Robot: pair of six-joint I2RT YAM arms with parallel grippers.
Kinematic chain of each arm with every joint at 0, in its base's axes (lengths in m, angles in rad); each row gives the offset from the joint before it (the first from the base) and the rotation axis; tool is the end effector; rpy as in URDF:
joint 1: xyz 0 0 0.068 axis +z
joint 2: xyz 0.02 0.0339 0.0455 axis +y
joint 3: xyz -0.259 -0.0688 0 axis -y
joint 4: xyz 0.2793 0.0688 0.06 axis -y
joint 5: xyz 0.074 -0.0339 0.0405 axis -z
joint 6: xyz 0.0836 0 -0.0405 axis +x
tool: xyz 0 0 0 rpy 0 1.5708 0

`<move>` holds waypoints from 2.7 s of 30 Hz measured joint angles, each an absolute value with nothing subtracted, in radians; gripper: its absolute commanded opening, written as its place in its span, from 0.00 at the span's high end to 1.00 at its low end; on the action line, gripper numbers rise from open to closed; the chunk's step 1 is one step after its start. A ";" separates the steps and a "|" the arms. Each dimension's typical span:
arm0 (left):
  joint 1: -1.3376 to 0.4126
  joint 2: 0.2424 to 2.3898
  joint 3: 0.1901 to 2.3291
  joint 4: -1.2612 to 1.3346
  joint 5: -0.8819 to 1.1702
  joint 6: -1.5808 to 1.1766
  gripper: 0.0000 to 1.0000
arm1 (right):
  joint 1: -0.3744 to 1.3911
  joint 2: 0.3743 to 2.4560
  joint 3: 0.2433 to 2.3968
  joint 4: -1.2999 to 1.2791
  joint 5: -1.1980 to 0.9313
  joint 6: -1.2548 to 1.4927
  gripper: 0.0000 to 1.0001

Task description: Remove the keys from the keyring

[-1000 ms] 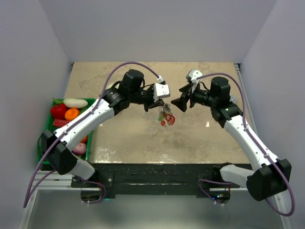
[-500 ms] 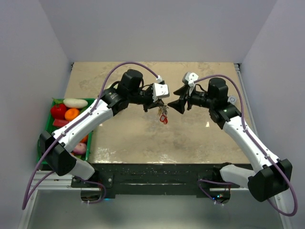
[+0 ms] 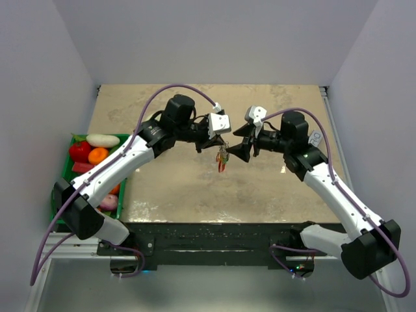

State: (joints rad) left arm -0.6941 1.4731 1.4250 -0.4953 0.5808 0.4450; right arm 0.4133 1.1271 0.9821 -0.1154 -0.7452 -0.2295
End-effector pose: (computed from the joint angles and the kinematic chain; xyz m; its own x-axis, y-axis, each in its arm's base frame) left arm 0.2779 -0.2910 0.3434 0.0269 0.4458 -0.8947 0.9796 0.1665 0.1124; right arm 0.2746 0.1823 0.3316 -0.0259 -0.1939 -0.9807 -0.9254 0.3756 -0.0498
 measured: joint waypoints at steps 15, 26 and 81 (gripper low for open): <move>-0.694 1.483 1.546 -0.573 0.585 0.449 1.00 | 0.411 1.123 1.149 -0.226 -0.630 -0.282 0.32; -0.686 1.526 1.556 -0.618 0.596 0.451 1.00 | 0.411 1.217 1.168 -0.253 -0.630 -0.300 0.36; -0.683 1.515 1.565 -0.594 0.583 0.441 0.24 | 0.419 1.196 1.162 -0.327 -0.750 -0.386 1.00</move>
State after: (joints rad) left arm -0.6827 1.5150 1.5654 -0.5941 0.5827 0.4408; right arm 0.4187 1.1957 1.1618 -0.3271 -0.7502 -0.3862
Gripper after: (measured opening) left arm 0.680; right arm 0.010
